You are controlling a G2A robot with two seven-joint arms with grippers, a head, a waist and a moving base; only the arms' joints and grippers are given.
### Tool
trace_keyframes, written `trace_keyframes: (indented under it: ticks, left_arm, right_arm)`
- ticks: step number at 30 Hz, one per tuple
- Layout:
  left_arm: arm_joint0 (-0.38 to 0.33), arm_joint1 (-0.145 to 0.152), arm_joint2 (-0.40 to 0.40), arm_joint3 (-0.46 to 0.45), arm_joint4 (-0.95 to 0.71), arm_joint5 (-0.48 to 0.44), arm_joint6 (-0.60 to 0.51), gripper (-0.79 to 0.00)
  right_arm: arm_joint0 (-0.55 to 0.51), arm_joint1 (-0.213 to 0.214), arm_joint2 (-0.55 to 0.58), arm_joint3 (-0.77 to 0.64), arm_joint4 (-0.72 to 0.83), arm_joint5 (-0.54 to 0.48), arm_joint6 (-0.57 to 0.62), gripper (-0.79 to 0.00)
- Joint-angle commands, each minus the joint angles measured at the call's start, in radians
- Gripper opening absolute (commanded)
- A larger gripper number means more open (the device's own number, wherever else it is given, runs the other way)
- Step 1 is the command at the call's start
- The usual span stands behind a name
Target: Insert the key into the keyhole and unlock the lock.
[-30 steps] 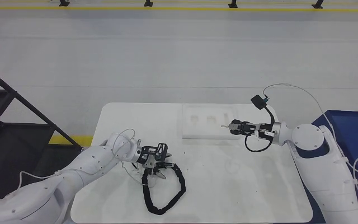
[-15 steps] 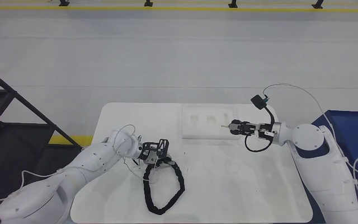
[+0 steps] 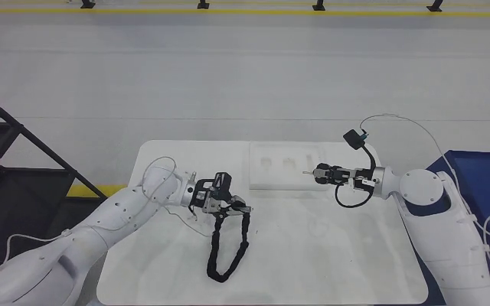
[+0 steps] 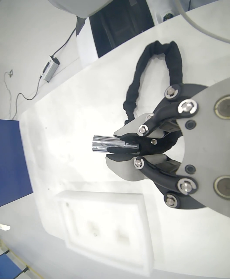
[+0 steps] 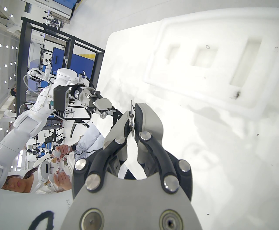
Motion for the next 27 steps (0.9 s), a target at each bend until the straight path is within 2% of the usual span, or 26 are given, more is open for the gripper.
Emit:
trace_keyframes:
  ticks: [1, 4, 8, 14, 20, 27]
  left_arm:
    - [-0.004, 0.016, 0.007, -0.042, -0.026, 0.000, 0.020, -0.785]
    - [-0.022, 0.037, 0.026, -0.095, -0.060, 0.000, 0.043, -0.785]
    - [-0.058, 0.061, 0.046, -0.150, -0.100, 0.000, 0.057, -0.785]
    - [-0.108, 0.073, 0.046, -0.205, -0.144, 0.000, 0.049, -0.785]
    - [-0.152, 0.051, 0.068, -0.218, -0.166, 0.000, 0.066, -0.785]
    - [-0.216, -0.004, 0.133, -0.160, -0.169, 0.000, 0.132, -0.785]
  right_arm:
    - [0.000, 0.000, 0.000, 0.000, 0.000, 0.000, 0.000, -0.785]
    - [-0.018, 0.003, -0.010, -0.053, -0.050, 0.028, -0.016, -0.785]
    - [-0.047, 0.014, 0.009, -0.169, -0.089, 0.084, 0.032, -0.785]
    - [-0.106, 0.032, 0.082, -0.365, -0.087, 0.143, 0.104, -0.785]
    - [-0.155, 0.045, 0.151, -0.506, -0.044, 0.181, 0.139, -0.785]
    - [-0.197, 0.056, 0.212, -0.589, -0.002, 0.154, 0.147, -0.785]
